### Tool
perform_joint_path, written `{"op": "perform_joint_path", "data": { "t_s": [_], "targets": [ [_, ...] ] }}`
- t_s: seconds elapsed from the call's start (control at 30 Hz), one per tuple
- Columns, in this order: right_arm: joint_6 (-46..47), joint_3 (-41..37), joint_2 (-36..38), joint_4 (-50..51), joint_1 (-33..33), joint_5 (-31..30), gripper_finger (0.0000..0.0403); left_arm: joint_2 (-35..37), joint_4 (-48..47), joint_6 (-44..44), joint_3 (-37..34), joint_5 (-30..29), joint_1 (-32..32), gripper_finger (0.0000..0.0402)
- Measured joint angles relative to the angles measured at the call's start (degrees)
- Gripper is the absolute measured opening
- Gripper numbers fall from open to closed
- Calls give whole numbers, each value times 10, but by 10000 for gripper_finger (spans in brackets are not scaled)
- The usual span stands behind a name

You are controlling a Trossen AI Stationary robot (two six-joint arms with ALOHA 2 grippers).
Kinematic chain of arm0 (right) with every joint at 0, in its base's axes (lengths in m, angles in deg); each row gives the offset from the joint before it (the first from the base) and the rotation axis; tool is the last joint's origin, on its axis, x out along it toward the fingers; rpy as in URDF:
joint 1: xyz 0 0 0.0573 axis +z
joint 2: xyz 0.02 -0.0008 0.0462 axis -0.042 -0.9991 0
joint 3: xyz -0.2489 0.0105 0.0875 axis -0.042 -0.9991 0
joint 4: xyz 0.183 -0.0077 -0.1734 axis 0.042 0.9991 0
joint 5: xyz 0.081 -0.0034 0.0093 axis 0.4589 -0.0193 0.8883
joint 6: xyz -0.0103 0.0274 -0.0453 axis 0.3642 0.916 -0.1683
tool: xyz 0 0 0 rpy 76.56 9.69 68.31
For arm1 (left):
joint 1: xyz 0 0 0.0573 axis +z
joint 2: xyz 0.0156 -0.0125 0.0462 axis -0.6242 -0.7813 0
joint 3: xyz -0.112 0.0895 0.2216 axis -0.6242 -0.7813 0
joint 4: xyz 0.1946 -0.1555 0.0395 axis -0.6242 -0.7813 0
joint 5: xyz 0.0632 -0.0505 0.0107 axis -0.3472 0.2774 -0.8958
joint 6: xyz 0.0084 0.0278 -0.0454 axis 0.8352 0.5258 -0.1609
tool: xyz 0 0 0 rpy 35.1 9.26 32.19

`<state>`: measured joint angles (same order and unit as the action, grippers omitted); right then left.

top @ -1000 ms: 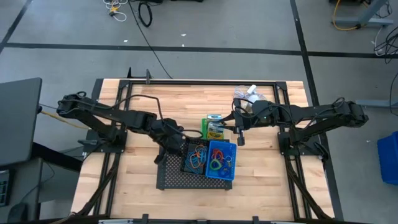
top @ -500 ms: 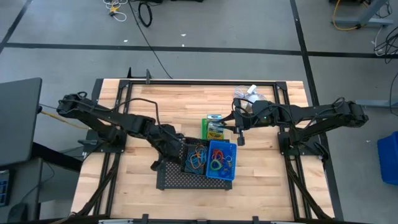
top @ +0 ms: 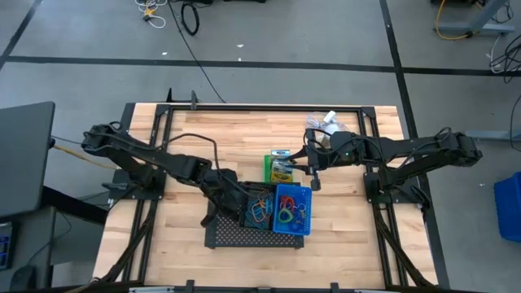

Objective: Pick & Place Office Desk Supplies
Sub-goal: Adjust the blue bin on the table

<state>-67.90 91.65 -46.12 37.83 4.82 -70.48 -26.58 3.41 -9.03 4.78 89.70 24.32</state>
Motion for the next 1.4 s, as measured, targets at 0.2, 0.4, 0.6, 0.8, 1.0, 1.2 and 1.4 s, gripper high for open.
{"op": "perform_joint_path", "data": {
  "t_s": [0.2, 0.4, 0.6, 0.8, 1.0, 1.2, 1.4],
  "targets": [
    [-2, 0, 0, 5, 0, -1, 96, 1, 0, -5, 0, -15, -1, 1],
    [0, 0, 0, 12, 0, -2, 96, 14, -33, -13, 0, -93, -3, 1],
    [12, 0, 0, 37, -9, -3, 96, 88, -84, 0, 0, -218, -3, 1],
    [7, 3, -17, 53, -36, -1, 96, 193, -108, 39, 0, -400, -3, 1],
    [-13, 81, -101, 146, -99, 52, 96, 281, -162, 38, 0, -467, 13, 23],
    [-50, 241, -219, 331, -177, 109, 96, 328, -239, 10, 0, -521, 47, 61],
    [-110, 379, -336, 478, -246, 136, 121, 346, -278, 17, 0, -524, 95, 125]
  ]
}}
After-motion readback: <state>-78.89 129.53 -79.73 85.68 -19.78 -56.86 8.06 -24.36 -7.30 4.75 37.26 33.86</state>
